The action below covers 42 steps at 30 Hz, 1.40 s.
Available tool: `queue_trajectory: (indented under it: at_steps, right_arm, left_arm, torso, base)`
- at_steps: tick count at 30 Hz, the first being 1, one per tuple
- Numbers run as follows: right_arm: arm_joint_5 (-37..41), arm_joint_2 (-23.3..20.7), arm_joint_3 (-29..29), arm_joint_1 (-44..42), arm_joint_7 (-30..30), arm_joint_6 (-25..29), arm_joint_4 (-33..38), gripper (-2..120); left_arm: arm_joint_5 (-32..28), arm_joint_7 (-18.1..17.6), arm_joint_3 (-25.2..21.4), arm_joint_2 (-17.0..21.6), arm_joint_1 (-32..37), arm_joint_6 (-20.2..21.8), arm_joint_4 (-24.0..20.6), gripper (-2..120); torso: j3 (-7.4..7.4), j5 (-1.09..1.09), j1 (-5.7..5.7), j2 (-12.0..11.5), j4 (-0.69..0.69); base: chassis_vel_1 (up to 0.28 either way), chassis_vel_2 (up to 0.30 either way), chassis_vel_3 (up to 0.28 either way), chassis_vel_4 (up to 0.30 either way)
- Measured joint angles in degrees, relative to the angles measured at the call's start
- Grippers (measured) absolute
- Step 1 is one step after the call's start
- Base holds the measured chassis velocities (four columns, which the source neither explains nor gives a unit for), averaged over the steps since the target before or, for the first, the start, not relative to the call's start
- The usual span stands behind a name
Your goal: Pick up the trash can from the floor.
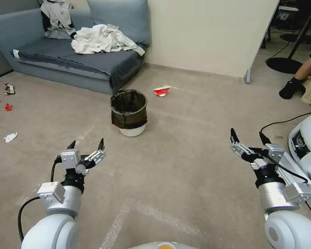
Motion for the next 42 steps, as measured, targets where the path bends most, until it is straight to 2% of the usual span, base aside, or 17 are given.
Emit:
queue_trajectory:
  at_steps: [10,42]
  right_arm:
    - [0.02,0.21,-0.06,-0.10,-0.64,0.29,0.00,100]
    - [-0.16,0.46,-0.44,0.07,-1.42,0.35,0.02,100]
  left_arm:
    - [0.08,-0.29,-0.14,0.07,-0.07,-0.10,0.14,100]
    - [0.30,-1.12,-0.50,0.09,-0.42,-0.20,0.69,100]
  torso:
    - [0.00,0.00,0.00,0.00,0.00]
    - [0.00,0.00,0.00,0.00,0.01]
  base:
    - [-0.027,0.027,0.031,-0.028]
    - [-0.094,0.098,0.094,-0.098]
